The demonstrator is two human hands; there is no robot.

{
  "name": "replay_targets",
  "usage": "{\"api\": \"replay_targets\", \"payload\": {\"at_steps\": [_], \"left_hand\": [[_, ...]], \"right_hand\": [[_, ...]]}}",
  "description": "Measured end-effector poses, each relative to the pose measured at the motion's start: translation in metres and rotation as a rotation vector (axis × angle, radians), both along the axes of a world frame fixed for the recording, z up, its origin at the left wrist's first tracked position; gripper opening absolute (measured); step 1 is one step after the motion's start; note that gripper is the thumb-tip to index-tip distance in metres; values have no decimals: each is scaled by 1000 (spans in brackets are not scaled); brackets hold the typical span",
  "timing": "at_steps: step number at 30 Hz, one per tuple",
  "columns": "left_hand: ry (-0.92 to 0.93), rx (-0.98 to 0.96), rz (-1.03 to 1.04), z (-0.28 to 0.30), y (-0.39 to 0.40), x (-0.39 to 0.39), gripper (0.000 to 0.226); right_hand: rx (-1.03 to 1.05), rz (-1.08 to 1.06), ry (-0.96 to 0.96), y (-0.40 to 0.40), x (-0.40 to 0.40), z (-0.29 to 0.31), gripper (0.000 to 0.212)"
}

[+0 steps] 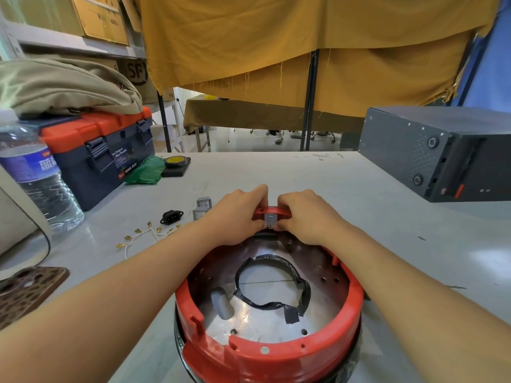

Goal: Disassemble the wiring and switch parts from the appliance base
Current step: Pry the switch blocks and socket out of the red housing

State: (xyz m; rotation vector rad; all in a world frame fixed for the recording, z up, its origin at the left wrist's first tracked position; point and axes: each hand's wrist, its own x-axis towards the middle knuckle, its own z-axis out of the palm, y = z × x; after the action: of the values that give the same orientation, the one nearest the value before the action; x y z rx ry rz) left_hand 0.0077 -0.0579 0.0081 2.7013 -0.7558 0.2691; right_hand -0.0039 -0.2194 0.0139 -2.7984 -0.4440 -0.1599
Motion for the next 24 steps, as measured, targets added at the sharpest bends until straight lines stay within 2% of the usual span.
{"api": "replay_targets", "payload": {"at_steps": [24], "left_hand": [[-81,121,-2,-3,-4,-1,27]], "right_hand": [[-45,19,-3,3,-6,5,12]]}}
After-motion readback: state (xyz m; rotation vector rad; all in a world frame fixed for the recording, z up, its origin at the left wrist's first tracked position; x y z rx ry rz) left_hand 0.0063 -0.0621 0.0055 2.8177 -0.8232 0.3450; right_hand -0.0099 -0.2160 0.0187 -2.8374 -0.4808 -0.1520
